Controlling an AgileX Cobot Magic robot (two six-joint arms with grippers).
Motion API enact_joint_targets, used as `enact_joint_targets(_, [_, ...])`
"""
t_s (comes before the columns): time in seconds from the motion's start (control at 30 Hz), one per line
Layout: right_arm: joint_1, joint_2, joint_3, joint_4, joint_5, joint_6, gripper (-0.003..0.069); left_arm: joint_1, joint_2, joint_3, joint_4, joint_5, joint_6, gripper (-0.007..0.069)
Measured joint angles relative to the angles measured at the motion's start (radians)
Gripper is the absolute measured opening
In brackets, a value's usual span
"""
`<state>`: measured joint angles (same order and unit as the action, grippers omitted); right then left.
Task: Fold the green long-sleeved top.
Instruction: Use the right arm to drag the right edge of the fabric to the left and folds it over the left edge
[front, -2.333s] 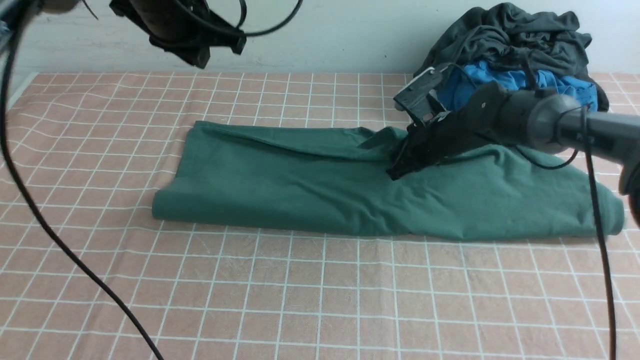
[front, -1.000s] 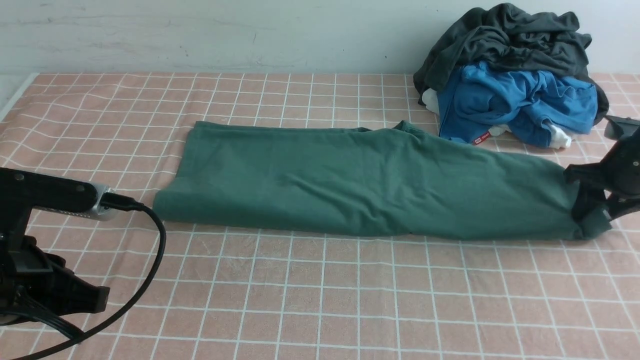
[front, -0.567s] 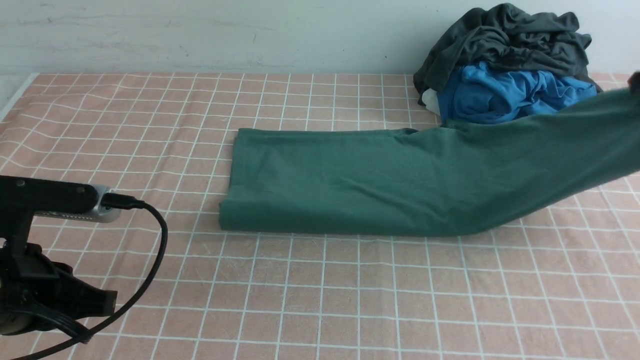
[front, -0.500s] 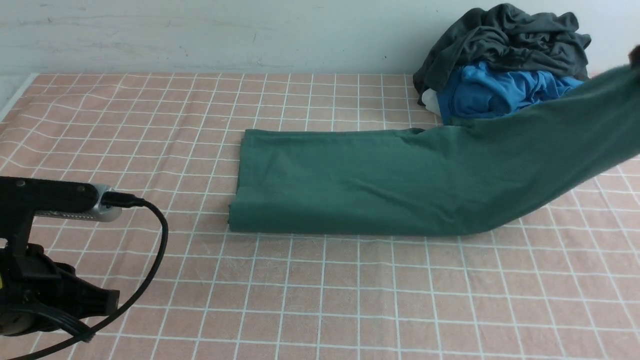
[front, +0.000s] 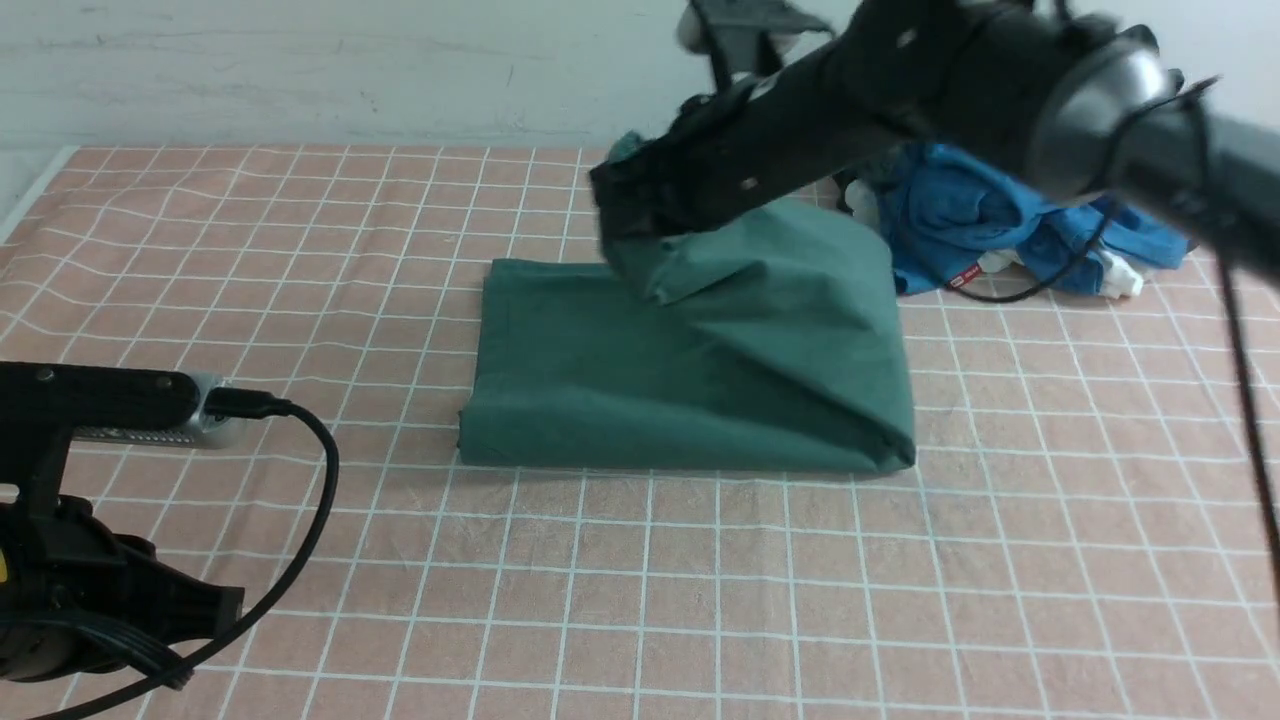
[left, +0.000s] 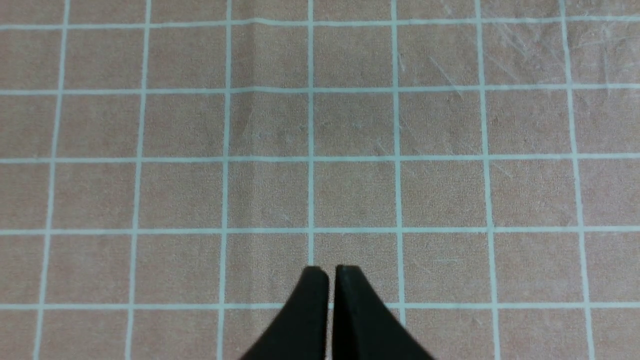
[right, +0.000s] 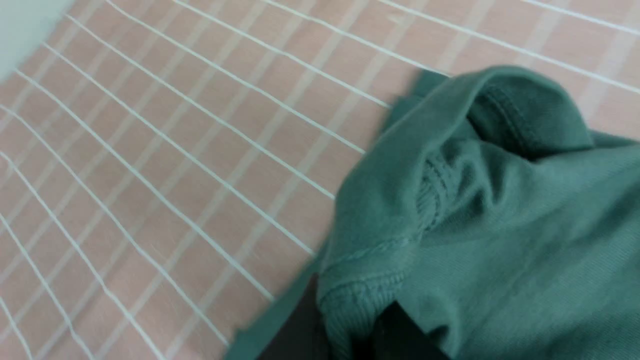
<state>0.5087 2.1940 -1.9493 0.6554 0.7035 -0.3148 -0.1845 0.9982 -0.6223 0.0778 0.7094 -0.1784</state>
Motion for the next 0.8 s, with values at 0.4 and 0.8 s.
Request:
enact_joint_targets(0.4, [0.037,0.156,-0.217,0.107,0.048,-0.068,0.0411,0.0,-0.01,0.0,0.013,0.058,0.0,-0.0001])
enact_joint_targets(0.8, [0.063,0.3,-0.279,-0.185,0.238,0.089,0.0034,0.0,-0.229,0.022,0.017,-0.034,0.0,-0.0001])
